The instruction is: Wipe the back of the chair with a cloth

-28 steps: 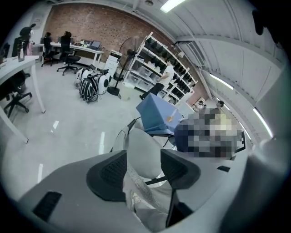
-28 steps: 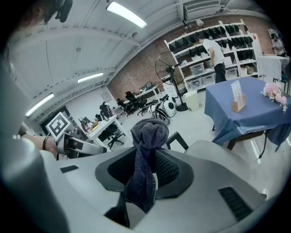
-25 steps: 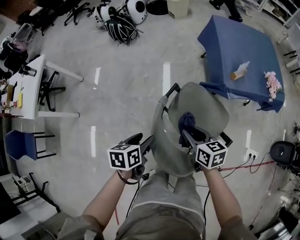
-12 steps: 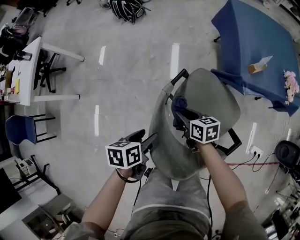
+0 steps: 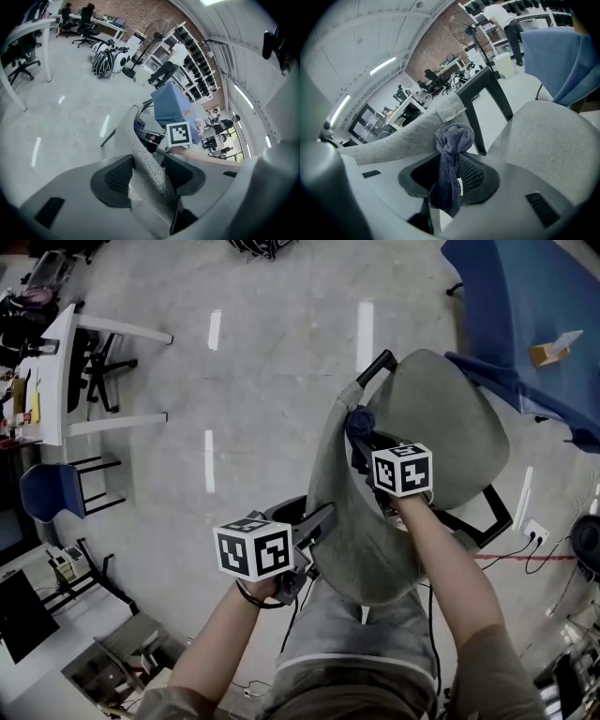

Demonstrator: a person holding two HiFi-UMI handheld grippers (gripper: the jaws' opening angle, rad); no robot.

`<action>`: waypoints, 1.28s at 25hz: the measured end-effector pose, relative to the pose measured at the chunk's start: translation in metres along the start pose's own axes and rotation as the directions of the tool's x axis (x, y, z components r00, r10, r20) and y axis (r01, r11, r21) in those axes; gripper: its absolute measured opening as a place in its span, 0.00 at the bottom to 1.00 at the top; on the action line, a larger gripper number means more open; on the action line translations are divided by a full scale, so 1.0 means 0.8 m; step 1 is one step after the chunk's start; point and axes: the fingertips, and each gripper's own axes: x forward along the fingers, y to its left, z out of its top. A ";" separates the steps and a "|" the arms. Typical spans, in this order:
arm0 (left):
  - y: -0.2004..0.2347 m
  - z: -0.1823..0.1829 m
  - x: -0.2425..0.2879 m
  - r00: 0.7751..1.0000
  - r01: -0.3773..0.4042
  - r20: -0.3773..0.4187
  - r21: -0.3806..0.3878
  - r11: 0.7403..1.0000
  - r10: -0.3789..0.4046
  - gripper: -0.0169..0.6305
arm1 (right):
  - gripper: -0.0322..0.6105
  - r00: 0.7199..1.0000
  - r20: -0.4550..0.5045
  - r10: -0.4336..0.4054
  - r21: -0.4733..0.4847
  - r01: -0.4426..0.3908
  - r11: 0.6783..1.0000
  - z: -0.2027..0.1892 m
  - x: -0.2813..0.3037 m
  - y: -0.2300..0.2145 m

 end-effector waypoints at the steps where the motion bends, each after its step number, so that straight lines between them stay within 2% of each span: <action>1: -0.002 -0.001 0.001 1.000 0.003 -0.005 -0.001 1.000 -0.003 0.38 | 0.26 1.000 -0.004 -0.005 -0.012 0.005 1.000 -0.002 0.005 -0.001; 4: -0.002 -0.002 0.000 1.000 -0.006 -0.011 0.014 1.000 0.006 0.37 | 0.26 1.000 -0.030 0.006 -0.033 -0.007 0.999 -0.010 0.021 0.002; 8: 0.000 -0.001 -0.001 1.000 -0.003 0.010 -0.005 1.000 0.003 0.36 | 0.23 0.988 -0.091 0.121 0.010 -0.121 0.993 -0.036 0.027 0.026; 12: -0.001 0.000 0.000 1.000 0.003 0.015 0.005 1.000 -0.003 0.35 | 0.22 0.968 -0.176 0.177 -0.004 -0.180 0.984 -0.079 0.011 0.042; 15: -0.001 -0.001 0.001 1.000 0.003 0.004 0.019 1.000 -0.003 0.35 | 0.22 0.936 -0.289 0.203 -0.040 -0.224 0.974 -0.126 -0.013 0.048; 21: 0.000 -0.001 0.001 1.000 -0.013 0.000 0.024 1.000 0.013 0.34 | 0.21 0.842 -0.501 0.200 -0.141 -0.307 0.941 -0.214 -0.088 0.044; 23: 0.000 -0.001 0.002 1.000 -0.019 -0.001 0.027 0.999 0.019 0.34 | 0.21 0.806 -0.565 0.177 -0.158 -0.316 0.935 -0.236 -0.116 0.033; 25: 0.000 -0.001 0.003 1.000 -0.025 -0.005 0.034 0.999 0.025 0.33 | 0.21 0.754 -0.643 0.134 -0.187 -0.324 0.927 -0.256 -0.146 0.017; 27: 0.000 -0.002 0.002 1.000 -0.029 -0.009 0.037 0.999 0.030 0.33 | 0.21 0.682 -0.730 0.050 -0.256 -0.340 0.905 -0.273 -0.178 -0.004; 30: 0.000 -0.001 0.002 0.999 -0.032 -0.010 0.037 0.999 0.033 0.33 | 0.21 0.557 -0.823 -0.110 -0.357 -0.357 0.863 -0.288 -0.228 -0.043; 31: 0.000 -0.001 0.002 0.999 -0.032 -0.010 0.038 0.999 0.033 0.33 | 0.21 0.525 -0.838 -0.148 -0.371 -0.350 0.860 -0.292 -0.241 -0.055; 32: -0.001 -0.002 0.003 0.999 -0.032 -0.010 0.038 0.999 0.032 0.33 | 0.21 0.508 -0.843 -0.178 -0.383 -0.334 0.861 -0.292 -0.251 -0.066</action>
